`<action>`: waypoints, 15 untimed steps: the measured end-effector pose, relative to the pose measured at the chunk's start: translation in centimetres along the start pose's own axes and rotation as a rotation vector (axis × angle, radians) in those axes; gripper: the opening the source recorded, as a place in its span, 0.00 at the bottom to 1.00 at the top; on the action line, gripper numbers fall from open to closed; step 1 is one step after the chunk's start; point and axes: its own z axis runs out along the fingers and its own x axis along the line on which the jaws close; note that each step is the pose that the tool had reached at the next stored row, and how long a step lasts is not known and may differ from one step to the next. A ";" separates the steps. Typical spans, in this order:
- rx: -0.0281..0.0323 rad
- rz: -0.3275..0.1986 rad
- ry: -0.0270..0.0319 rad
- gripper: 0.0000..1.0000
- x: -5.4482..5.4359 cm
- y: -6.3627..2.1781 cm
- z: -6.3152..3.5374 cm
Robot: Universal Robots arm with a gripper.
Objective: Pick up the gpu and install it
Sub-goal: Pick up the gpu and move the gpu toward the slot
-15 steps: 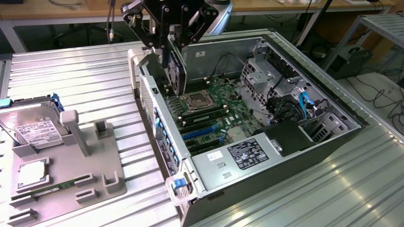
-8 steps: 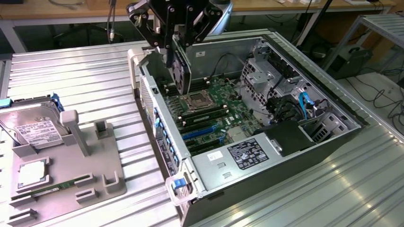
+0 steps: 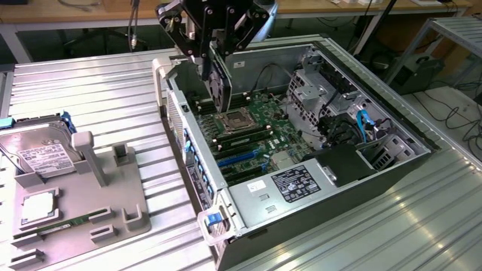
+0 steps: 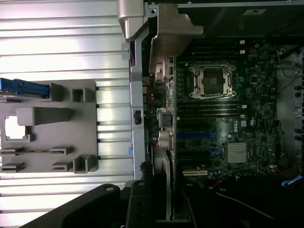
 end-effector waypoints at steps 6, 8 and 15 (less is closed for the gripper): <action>0.0000 0.000 -0.0001 0.27 -0.5 0.02 0.03; -0.0001 0.000 -0.0001 0.27 -0.6 0.02 0.04; 0.0000 0.000 -0.0001 0.27 -1.3 0.05 0.09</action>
